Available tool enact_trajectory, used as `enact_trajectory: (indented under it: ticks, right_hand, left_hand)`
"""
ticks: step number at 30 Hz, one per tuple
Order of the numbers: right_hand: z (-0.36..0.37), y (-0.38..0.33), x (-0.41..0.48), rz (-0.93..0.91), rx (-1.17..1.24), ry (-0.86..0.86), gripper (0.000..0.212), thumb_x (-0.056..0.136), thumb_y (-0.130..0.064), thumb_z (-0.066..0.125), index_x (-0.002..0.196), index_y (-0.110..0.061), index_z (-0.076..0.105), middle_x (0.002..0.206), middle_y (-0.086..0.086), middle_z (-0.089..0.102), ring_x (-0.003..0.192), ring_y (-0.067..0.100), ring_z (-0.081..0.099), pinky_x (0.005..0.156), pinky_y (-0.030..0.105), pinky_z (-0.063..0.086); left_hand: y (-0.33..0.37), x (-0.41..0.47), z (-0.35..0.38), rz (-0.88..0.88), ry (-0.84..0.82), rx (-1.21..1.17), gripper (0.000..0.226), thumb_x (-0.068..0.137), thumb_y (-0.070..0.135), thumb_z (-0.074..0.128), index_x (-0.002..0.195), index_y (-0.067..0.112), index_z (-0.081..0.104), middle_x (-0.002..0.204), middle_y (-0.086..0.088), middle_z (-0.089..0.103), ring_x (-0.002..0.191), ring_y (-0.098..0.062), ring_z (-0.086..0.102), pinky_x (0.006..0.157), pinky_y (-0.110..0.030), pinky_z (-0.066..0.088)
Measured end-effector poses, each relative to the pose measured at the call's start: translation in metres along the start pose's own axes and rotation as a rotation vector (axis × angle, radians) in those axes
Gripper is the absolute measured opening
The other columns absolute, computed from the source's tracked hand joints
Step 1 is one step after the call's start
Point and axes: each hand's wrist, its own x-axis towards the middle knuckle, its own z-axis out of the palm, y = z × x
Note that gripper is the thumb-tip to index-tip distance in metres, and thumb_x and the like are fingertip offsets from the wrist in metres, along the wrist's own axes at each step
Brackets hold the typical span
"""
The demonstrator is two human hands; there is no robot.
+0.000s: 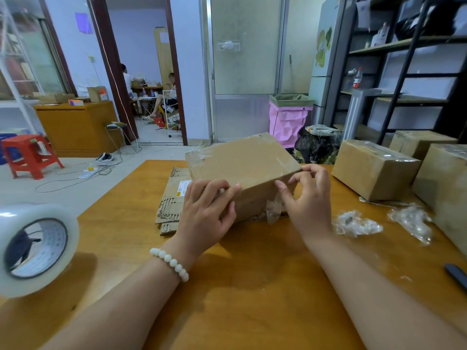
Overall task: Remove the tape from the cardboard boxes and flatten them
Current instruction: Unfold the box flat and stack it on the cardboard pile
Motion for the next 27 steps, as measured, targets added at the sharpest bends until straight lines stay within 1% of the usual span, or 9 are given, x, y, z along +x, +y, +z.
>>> enact_trajectory:
  ticks: [3,6,11,16,19,21,23,25,27]
  right_hand:
    - [0.002,-0.001,-0.001,-0.053,-0.028,0.028,0.035,0.089,-0.035,0.051,0.083,-0.003,0.064,0.108,0.021,0.052,0.101,0.031,0.047,0.084,0.031,0.038]
    - [0.005,-0.006,-0.002,-0.096,-0.022,0.013,0.029,0.091,-0.025,0.048,0.084,-0.002,0.063,0.11,0.022,0.052,0.105,0.031,0.046,0.089,0.023,0.032]
    - [0.005,-0.009,0.001,-0.095,0.003,0.033,0.026,0.088,-0.018,0.044,0.076,0.0,0.058,0.095,0.02,0.055,0.096,0.039,0.05,0.088,0.019,0.025]
    - [0.004,-0.009,0.0,-0.048,0.077,0.022,0.024,0.086,-0.016,0.041,0.073,-0.001,0.055,0.093,0.018,0.053,0.096,0.025,0.041,0.085,0.016,0.024]
    - [-0.004,-0.008,0.004,0.019,0.201,0.014,0.027,0.088,-0.021,0.037,0.076,-0.004,0.053,0.086,0.012,0.054,0.087,0.022,0.045,0.077,0.017,0.029]
    - [-0.009,-0.008,0.007,0.057,0.232,0.004,0.031,0.091,-0.032,0.04,0.083,-0.005,0.053,0.082,0.007,0.052,0.083,0.023,0.045,0.073,0.017,0.029]
    - [-0.011,-0.009,0.009,0.04,0.163,-0.003,0.037,0.09,-0.041,0.049,0.089,-0.005,0.058,0.083,0.002,0.05,0.086,0.02,0.043,0.073,0.015,0.026]
    - [-0.009,-0.01,0.01,0.007,0.086,0.009,0.029,0.087,-0.035,0.059,0.086,-0.006,0.064,0.085,0.001,0.049,0.089,0.021,0.042,0.076,0.014,0.023]
    - [-0.007,-0.012,0.009,0.037,0.079,0.022,0.016,0.087,-0.02,0.065,0.081,-0.005,0.065,0.085,0.003,0.051,0.09,0.023,0.042,0.076,0.014,0.023]
  left_hand:
    - [-0.001,-0.001,0.001,0.006,0.002,-0.004,0.028,0.09,0.02,0.056,0.11,0.007,0.071,0.108,-0.001,0.051,0.097,-0.023,0.047,0.085,-0.036,0.041]
    - [0.0,-0.001,0.0,0.01,0.007,-0.004,0.027,0.09,0.019,0.056,0.11,0.009,0.07,0.107,-0.001,0.052,0.097,-0.022,0.047,0.085,-0.035,0.041]
    - [0.0,-0.002,0.001,0.019,0.006,-0.016,0.027,0.089,0.02,0.056,0.115,0.014,0.063,0.108,0.0,0.051,0.098,-0.023,0.047,0.085,-0.036,0.041]
    - [-0.001,-0.002,0.001,0.023,0.019,-0.027,0.028,0.088,0.019,0.058,0.116,0.019,0.058,0.108,0.001,0.052,0.097,-0.022,0.048,0.085,-0.035,0.042]
    - [-0.001,-0.002,0.0,0.039,0.016,-0.041,0.028,0.088,0.019,0.058,0.116,0.018,0.057,0.108,0.001,0.051,0.097,-0.021,0.047,0.084,-0.034,0.041]
    - [-0.001,-0.003,0.0,0.056,0.011,-0.049,0.027,0.088,0.019,0.057,0.115,0.018,0.057,0.108,0.001,0.051,0.096,-0.021,0.047,0.085,-0.034,0.04]
    - [0.0,-0.003,0.0,0.076,0.004,-0.059,0.027,0.088,0.018,0.057,0.115,0.018,0.057,0.107,0.001,0.051,0.096,-0.021,0.046,0.085,-0.033,0.04]
    - [0.0,-0.003,-0.001,0.078,-0.003,-0.07,0.026,0.088,0.018,0.056,0.114,0.018,0.058,0.107,0.001,0.05,0.095,-0.021,0.047,0.085,-0.033,0.04]
    - [0.001,-0.003,-0.001,0.067,-0.002,-0.08,0.026,0.088,0.018,0.056,0.114,0.018,0.058,0.107,0.001,0.05,0.095,-0.021,0.047,0.084,-0.033,0.04]
